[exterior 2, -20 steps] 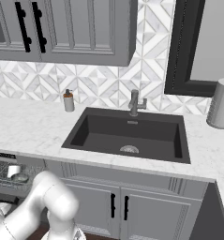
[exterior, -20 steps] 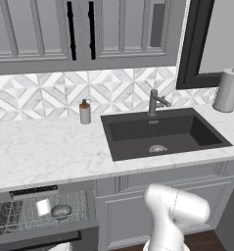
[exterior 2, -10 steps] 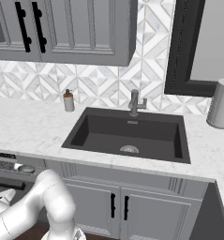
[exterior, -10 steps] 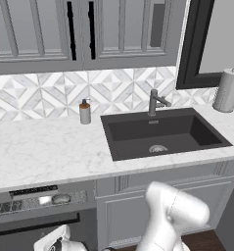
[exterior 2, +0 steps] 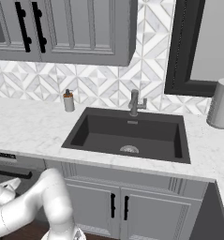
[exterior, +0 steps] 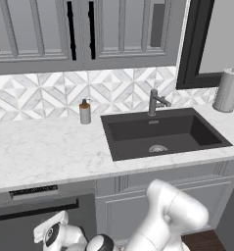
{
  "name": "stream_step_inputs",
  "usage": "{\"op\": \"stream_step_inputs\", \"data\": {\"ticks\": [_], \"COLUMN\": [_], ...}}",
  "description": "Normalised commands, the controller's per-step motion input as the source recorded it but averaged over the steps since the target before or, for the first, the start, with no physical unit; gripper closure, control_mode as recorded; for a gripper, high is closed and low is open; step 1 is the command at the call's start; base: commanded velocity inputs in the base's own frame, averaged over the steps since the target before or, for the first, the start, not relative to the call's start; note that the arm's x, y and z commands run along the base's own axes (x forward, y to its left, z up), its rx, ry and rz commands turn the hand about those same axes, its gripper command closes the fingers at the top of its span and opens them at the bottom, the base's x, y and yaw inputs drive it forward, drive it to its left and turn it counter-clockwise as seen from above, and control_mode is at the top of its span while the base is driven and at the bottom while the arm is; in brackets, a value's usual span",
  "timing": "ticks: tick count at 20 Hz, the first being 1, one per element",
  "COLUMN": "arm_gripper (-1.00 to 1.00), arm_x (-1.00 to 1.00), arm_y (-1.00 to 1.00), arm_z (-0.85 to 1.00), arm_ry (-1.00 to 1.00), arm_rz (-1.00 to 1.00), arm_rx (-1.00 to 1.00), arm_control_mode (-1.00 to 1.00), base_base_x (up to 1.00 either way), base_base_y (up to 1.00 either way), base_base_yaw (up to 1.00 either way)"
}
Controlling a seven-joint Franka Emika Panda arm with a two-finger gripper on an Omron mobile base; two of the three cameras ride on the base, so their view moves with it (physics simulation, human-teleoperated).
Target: Pick up the cup and bowl from the counter, place them in the dishwasher, and close the dishwasher door.
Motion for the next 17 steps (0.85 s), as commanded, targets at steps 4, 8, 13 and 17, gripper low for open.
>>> {"op": "stream_step_inputs", "data": {"ticks": [4, 8, 13, 17], "arm_gripper": [-1.00, -1.00, -1.00, -1.00], "arm_x": [1.00, 1.00, 1.00, 1.00], "arm_y": [-0.24, -0.24, -0.24, -0.41], "arm_z": [-0.29, -0.36, -0.33, -0.08], "arm_ry": [-0.45, -0.43, -0.42, -0.33], "arm_rz": [0.00, 0.00, 0.00, 0.00], "arm_rx": [0.13, 0.13, 0.13, 0.13], "arm_control_mode": [-1.00, -1.00, -1.00, -1.00], "base_base_x": [0.00, 0.00, 0.00, 0.00], "base_base_y": [0.00, 0.00, 0.00, 0.00], "base_base_yaw": [0.00, 0.00, 0.00, 0.00]}}
